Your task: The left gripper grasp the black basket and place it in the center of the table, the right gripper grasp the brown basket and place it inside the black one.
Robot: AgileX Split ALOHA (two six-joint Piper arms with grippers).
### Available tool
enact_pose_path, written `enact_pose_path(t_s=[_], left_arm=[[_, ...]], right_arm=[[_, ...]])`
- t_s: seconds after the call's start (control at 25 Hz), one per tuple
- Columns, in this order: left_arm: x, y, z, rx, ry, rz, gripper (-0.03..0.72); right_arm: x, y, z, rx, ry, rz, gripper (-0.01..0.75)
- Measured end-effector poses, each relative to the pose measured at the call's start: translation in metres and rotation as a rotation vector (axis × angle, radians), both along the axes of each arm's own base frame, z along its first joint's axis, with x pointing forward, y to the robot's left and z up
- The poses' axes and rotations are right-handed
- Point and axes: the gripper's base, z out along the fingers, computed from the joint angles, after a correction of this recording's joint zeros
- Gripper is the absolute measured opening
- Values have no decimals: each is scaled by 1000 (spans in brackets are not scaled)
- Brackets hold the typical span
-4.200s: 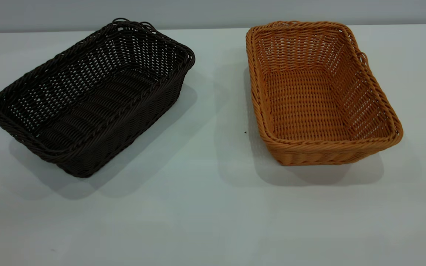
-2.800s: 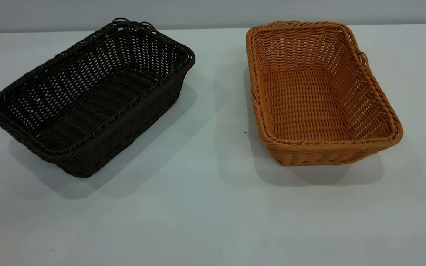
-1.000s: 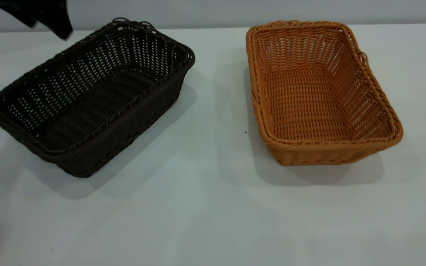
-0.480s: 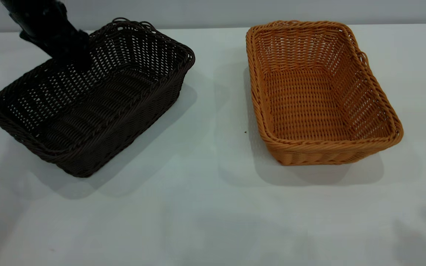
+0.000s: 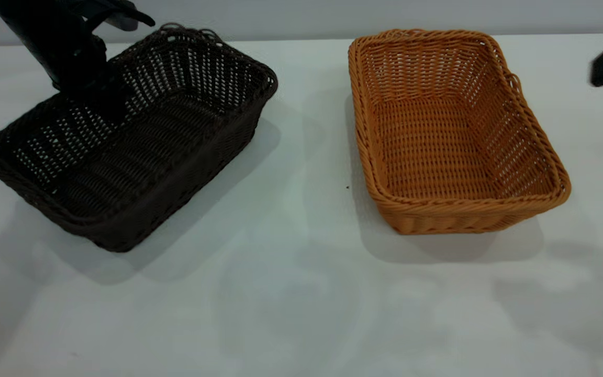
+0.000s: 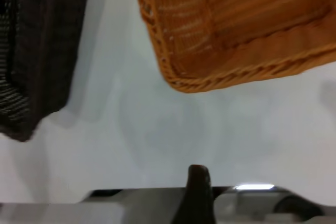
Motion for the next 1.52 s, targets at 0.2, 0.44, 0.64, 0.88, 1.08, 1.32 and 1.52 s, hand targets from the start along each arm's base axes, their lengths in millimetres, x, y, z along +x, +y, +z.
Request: enact_pose_path(t_s=[0.2, 0.44, 0.64, 0.88, 1.08, 1.32, 1.52], left_arm=[[0, -1, 5, -8, -1, 4, 87], [11, -2, 19, -14, -30, 2, 86], [13, -3, 21, -30, -37, 14, 85], [13, -3, 21, -32, -37, 14, 85], [13, -3, 21, -34, -29, 16, 85], [13, -3, 21, -35, -23, 14, 85], [11, -4, 22, -26, -3, -53, 85]], right_arm=[[15, 16, -27, 84, 86, 26, 533], [22, 49, -66, 145, 235, 9, 523], [30, 56, -101, 208, 370, -186, 532], [44, 52, -132, 231, 439, -427, 533], [61, 49, -148, 191, 423, -508, 533], [74, 43, -156, 111, 388, -557, 456], [81, 28, -157, 41, 346, -593, 230]])
